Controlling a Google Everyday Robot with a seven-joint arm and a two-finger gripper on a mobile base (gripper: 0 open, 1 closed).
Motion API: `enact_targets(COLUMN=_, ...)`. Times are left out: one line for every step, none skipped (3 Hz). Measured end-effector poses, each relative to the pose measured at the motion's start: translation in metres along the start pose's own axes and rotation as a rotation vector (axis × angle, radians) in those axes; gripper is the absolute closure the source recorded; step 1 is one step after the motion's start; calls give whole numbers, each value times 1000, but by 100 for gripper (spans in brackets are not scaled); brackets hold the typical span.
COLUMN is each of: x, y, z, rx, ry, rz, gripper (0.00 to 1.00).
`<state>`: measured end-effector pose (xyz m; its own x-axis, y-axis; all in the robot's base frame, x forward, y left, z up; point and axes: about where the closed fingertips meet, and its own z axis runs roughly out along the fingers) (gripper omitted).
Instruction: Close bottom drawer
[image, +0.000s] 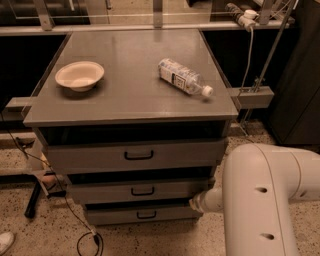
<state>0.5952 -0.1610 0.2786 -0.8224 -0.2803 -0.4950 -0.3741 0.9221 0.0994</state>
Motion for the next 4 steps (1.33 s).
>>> enact_targets(x=0, y=0, z=0, rx=-6, ry=4, rz=-5, gripper=34)
enact_targets(x=31, y=-16, z=-8, rx=-12, ry=85, rz=24, gripper=11)
enact_targets(x=101, y=-45, z=-37, rx=10, ry=212, rz=143, gripper=0)
enact_targets(x=167, y=-63, z=-67, rx=54, ry=324, rz=258, gripper=0)
